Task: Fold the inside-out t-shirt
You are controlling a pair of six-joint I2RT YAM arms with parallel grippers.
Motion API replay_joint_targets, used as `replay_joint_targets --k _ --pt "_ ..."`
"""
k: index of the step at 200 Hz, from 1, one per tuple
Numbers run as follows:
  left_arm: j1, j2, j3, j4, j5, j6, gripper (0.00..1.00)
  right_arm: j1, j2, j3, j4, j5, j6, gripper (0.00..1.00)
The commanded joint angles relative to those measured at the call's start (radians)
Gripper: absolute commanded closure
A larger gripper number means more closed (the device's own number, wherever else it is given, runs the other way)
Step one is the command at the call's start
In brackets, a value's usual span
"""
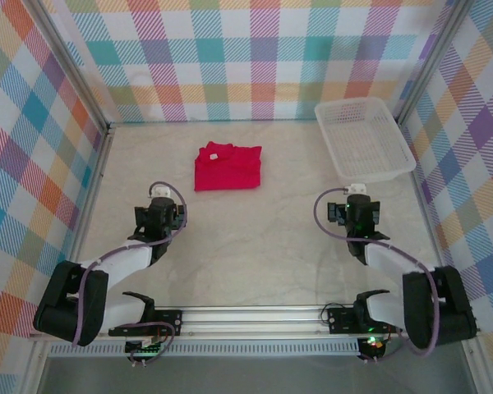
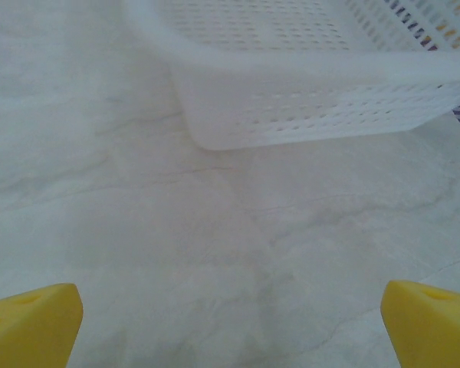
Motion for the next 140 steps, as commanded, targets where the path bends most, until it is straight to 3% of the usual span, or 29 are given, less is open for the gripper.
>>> replay_joint_targets --k 1,10,18,40,51,68,75,84,94,140 --pt "0.038 0.015 -0.038 0.234 0.006 0.021 0.00 -0.035 0.087 -0.004 0.296 -0.101 -0.008 0.00" --pt "0.055 0.028 -0.047 0.284 0.037 0.027 0.00 -0.046 0.140 0.004 0.382 -0.113 -0.009 0.00" --pt "0.069 0.048 -0.051 0.329 0.051 0.024 0.00 -0.065 0.165 0.055 0.313 -0.136 0.036 0.00" --pt "0.098 0.128 -0.027 0.408 0.073 0.031 0.00 -0.090 0.289 0.072 0.423 -0.249 0.028 0.00" --pt "0.124 0.167 -0.003 0.408 0.099 -0.014 0.00 -0.110 0.268 0.079 0.371 -0.285 0.040 0.01" --pt "0.151 0.281 0.003 0.520 0.143 -0.029 0.00 -0.128 0.301 0.023 0.492 -0.293 0.062 0.00" --pt "0.152 0.288 0.029 0.454 0.193 -0.020 0.00 -0.128 0.337 0.004 0.590 -0.271 0.062 0.00" --pt "0.160 0.318 0.025 0.488 0.212 -0.021 0.00 -0.128 0.307 0.023 0.490 -0.256 0.080 0.00" --pt "0.172 0.332 0.001 0.551 0.198 -0.035 0.00 -0.129 0.330 0.016 0.549 -0.252 0.073 0.00" --pt "0.169 0.327 0.010 0.522 0.198 -0.031 0.00 -0.129 0.315 0.024 0.509 -0.256 0.076 0.00"
